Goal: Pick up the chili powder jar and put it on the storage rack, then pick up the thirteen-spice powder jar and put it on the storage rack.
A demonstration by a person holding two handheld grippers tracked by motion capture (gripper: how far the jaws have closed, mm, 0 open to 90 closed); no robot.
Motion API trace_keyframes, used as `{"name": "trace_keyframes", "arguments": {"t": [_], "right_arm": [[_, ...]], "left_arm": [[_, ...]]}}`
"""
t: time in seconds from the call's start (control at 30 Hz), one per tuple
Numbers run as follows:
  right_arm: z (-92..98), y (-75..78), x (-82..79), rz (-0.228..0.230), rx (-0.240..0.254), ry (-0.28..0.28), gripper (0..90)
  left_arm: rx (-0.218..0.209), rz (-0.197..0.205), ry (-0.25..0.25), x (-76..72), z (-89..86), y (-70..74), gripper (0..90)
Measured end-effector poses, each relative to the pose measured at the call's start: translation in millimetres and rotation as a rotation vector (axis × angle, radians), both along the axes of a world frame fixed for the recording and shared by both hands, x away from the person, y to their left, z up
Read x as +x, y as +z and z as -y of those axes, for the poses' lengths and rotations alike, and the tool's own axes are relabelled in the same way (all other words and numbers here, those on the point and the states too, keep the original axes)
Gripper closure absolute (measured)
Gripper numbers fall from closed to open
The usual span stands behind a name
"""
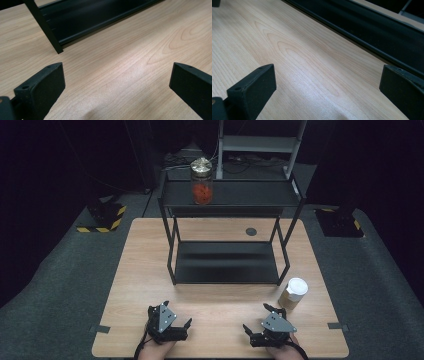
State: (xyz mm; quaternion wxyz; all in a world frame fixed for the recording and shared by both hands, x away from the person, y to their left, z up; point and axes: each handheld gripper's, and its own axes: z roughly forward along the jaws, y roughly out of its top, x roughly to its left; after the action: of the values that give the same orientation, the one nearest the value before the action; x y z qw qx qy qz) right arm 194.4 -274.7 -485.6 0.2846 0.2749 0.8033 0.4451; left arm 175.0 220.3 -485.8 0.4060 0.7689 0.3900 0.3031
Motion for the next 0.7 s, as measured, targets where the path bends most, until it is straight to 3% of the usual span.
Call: {"name": "trace_keyframes", "arguments": {"t": [0.3,0.43,0.7], "right_arm": [[1.4,-1.6,-1.2,0.015,-0.001,0.019,0.0],[4.7,-3.1,-2.7,0.025,0.025,0.026,0.0],[10.4,6.0,-8.8,0.064,0.066,0.029,0.0]], "left_arm": [[0.056,0.018,-0.01,-5.2,8.4,0.2,0.6],[0.07,0.019,-0.02,-5.2,9.9,0.5,0.6],[0.042,0.029,-0.017,-7.2,5.3,-1.5,0.6]]}}
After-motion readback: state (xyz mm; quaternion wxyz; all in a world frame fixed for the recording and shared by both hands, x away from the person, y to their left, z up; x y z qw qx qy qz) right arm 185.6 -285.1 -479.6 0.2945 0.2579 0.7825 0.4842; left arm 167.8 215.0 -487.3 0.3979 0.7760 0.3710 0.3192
